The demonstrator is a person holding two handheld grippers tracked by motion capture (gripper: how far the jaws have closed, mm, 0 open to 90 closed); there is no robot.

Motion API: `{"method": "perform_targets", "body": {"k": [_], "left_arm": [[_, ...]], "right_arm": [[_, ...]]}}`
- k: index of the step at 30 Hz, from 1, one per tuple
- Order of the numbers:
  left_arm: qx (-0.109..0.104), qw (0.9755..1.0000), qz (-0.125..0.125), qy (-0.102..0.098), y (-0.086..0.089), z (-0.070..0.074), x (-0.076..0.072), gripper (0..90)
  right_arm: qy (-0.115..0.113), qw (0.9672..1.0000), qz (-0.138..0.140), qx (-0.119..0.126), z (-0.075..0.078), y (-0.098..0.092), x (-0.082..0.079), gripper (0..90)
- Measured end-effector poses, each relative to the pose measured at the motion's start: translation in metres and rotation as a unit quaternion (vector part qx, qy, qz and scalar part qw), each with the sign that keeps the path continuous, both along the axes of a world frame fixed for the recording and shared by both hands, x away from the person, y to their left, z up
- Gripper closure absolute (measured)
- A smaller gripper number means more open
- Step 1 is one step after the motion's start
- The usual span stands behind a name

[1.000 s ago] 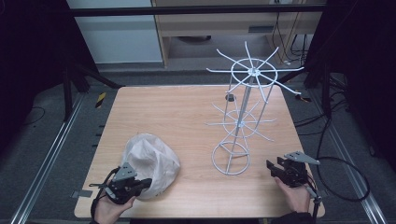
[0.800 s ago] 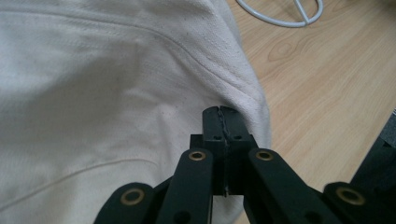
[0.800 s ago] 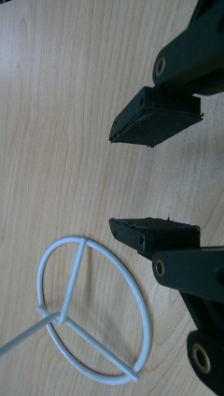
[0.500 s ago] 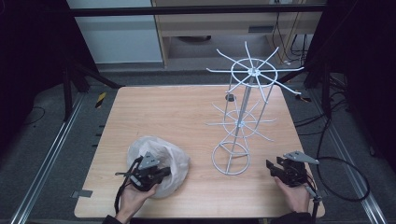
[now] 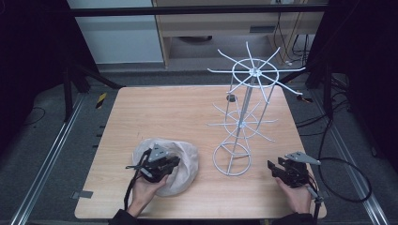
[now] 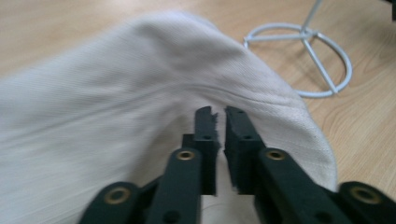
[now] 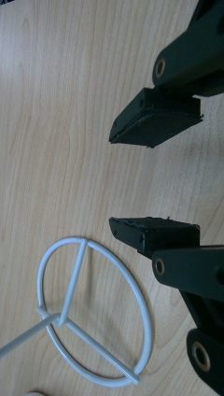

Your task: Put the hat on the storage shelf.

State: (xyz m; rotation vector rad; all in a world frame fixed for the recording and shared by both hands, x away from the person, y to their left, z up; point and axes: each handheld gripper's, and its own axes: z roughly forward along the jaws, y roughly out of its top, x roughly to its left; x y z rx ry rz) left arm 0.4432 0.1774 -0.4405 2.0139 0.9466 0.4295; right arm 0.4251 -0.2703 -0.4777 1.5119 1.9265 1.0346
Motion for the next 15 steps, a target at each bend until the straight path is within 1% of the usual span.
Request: {"method": "perform_targets", "body": {"k": [1,2,3,4,5,6,7,8,10,11,12,13,15], "left_arm": [[-0.002,0.9996,0.019,-0.022,0.017,0.011,-0.002,73.6],[-0.002,0.9996,0.019,-0.022,0.017,0.011,-0.002,70.5],[-0.002,0.999,0.033,-0.031,0.026,0.016,-0.002,67.6],[-0.004,0.9983,0.046,-0.036,0.035,0.02,-0.001,67.6],[-0.005,0.9978,0.055,-0.035,0.045,0.022,0.001,59.1],[0.01,0.9965,0.076,-0.034,0.063,0.023,0.006,56.7],[0.01,0.9965,0.076,-0.034,0.063,0.023,0.006,54.6],[0.011,0.9959,0.084,-0.031,0.071,0.02,0.008,54.6],[0.017,0.9953,0.094,-0.016,0.083,0.013,0.012,49.6],[0.024,0.9952,0.094,-0.003,0.09,0.005,0.013,48.2],[0.024,0.9952,0.094,-0.003,0.09,0.005,0.013,47.3],[0.027,0.9954,0.092,0.0,0.091,0.002,0.012,47.3],[0.035,0.996,0.081,0.006,0.091,-0.002,0.009,45.1]], "right_arm": [[0.0,1.0,0.001,-0.001,0.0,-0.001,0.0,52.1],[0.0,1.0,0.001,-0.001,0.0,-0.001,0.0,52.1],[-0.001,1.0,0.0,-0.001,0.0,-0.001,0.0,51.9],[-0.001,1.0,0.0,-0.001,0.0,-0.001,0.0,51.9],[-0.001,1.0,0.0,-0.002,0.0,0.0,-0.001,51.7],[0.0,1.0,0.0,-0.002,-0.001,0.0,-0.001,51.5],[0.0,1.0,0.0,-0.002,-0.001,0.0,-0.001,51.5],[0.001,1.0,0.0,-0.002,-0.001,0.0,0.0,51.3],[0.0,1.0,0.001,-0.006,-0.002,0.0,0.0,51.0],[0.001,1.0,0.001,-0.005,-0.002,0.0,0.0,50.8],[0.002,1.0,0.001,-0.002,-0.002,0.0,-0.001,50.7],[0.002,1.0,0.001,-0.002,-0.002,0.0,-0.001,50.7],[0.001,1.0,0.001,-0.002,-0.001,0.0,-0.001,50.6]]}}
